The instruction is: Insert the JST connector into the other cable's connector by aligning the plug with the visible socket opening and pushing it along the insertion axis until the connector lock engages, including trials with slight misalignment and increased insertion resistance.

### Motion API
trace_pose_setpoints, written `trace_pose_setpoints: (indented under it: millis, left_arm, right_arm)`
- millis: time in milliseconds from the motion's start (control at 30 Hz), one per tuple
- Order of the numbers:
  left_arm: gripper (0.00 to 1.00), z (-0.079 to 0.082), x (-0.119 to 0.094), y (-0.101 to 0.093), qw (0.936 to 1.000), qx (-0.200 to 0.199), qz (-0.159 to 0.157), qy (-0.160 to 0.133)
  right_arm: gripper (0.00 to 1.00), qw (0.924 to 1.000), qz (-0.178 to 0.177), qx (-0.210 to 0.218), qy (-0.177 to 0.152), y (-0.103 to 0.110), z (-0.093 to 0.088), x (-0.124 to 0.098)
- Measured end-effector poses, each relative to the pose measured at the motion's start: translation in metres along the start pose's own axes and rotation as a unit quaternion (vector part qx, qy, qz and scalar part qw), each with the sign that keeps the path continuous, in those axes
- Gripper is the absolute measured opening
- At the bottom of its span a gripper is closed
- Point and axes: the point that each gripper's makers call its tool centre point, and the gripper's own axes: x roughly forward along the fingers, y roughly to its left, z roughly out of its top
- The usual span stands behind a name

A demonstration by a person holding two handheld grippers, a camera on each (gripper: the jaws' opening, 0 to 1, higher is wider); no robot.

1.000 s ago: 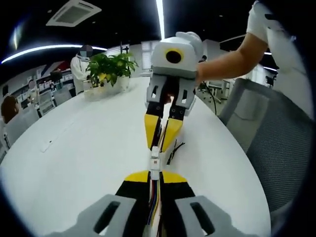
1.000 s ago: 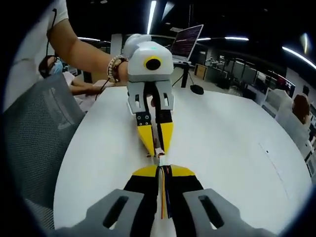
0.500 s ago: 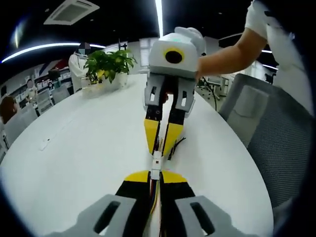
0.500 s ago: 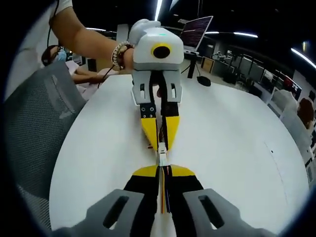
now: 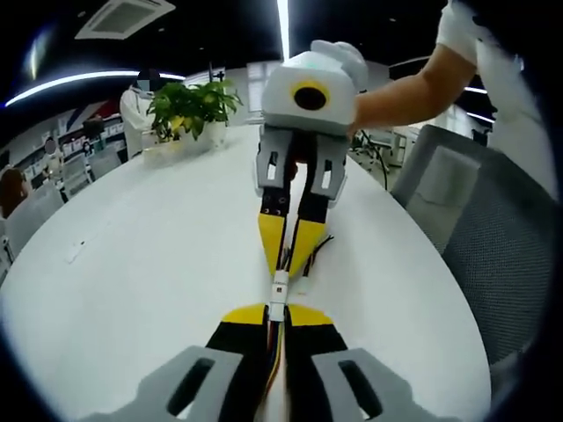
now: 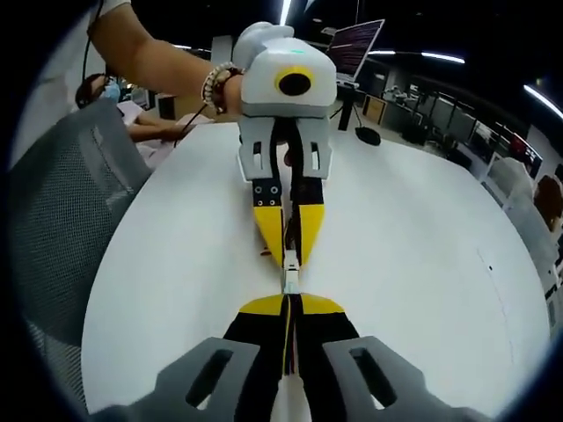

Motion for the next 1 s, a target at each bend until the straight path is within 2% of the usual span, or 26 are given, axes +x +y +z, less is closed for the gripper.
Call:
trace_pose_setpoints:
  millis: [300, 600, 1000]
  left_arm:
    - [0.00, -0.010, 0.007, 0.003, 0.9998, 0.003, -0.010, 0.017]
    - [0.00, -0.014, 0.008, 0.003, 0.9998, 0.000, -0.012, 0.018]
    - [0.00, -0.013, 0.008, 0.002, 0.9995, 0.013, -0.022, 0.020]
  right_arm:
    - [0.01, 0.9997, 0.014, -0.007, 0.017, -0.003, -0.010, 0.007]
    - [0.01, 0.9994, 0.016, -0.013, 0.028, -0.007, -0.015, 0.008]
    - [0.01, 0.9995, 0.019, -0.016, 0.019, -0.007, -0.011, 0.010]
